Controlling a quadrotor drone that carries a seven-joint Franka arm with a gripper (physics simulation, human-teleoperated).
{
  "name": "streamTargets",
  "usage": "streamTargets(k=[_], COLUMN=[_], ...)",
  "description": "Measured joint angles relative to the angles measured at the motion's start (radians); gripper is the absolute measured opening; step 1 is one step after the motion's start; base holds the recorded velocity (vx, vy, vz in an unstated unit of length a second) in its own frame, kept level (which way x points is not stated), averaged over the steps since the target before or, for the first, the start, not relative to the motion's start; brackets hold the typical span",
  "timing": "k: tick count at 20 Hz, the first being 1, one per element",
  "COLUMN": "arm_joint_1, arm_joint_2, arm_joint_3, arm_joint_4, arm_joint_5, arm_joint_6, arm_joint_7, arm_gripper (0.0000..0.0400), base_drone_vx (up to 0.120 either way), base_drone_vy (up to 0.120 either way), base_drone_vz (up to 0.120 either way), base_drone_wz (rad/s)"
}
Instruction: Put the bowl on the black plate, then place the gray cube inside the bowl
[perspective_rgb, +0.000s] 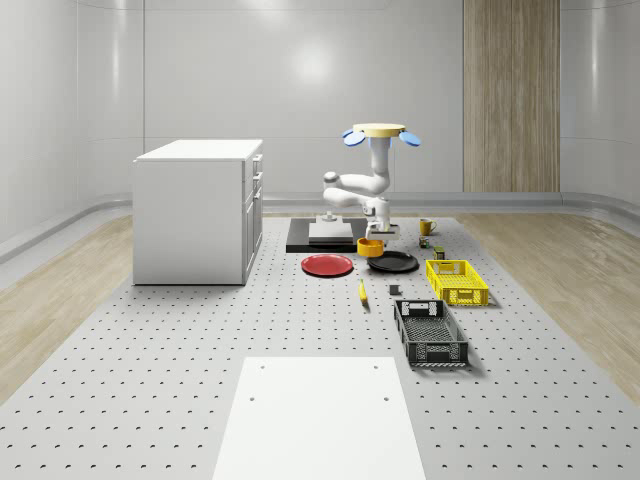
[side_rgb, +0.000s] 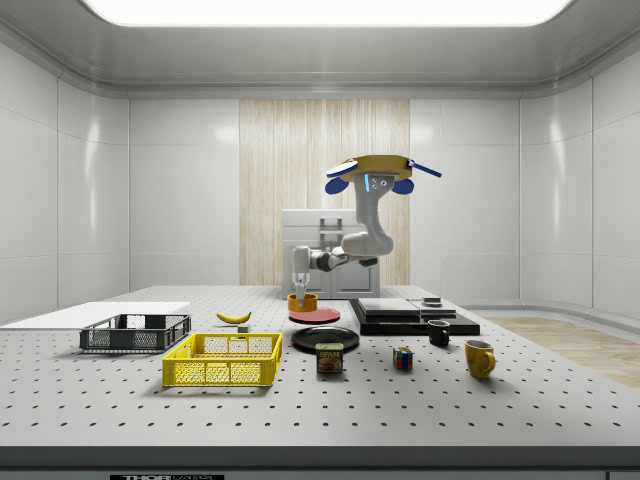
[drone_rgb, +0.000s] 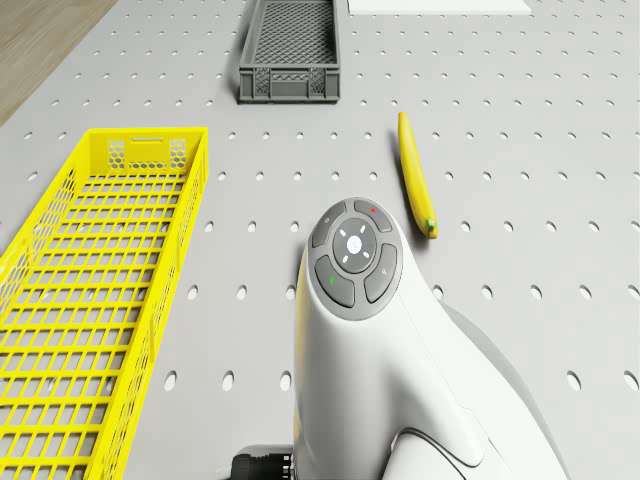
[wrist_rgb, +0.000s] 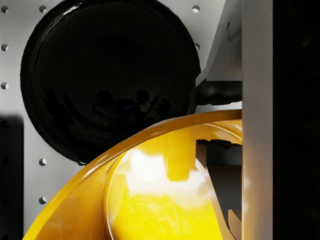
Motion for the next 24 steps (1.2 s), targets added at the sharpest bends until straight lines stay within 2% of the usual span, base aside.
streamTargets(k=[16, 19, 24], arm_joint_1=[-0.001, -0.002, -0.002], arm_joint_2=[-0.004, -0.005, -0.006], arm_joint_3=[0.000, 0.000, 0.001], arm_joint_4=[0.000, 0.000, 0.000], arm_joint_5=[0.002, 0.002, 0.003], arm_joint_6=[0.004, 0.005, 0.006], arm_joint_7=[0.001, 0.001, 0.001], arm_gripper=[0.0100, 0.0100, 0.0100], base_drone_vx=[-0.117, 0.000, 0.000], base_drone_vy=[0.120, 0.120, 0.104], base_drone_vz=[0.000, -0.013, -0.120], base_drone_wz=[0.000, 0.000, 0.000])
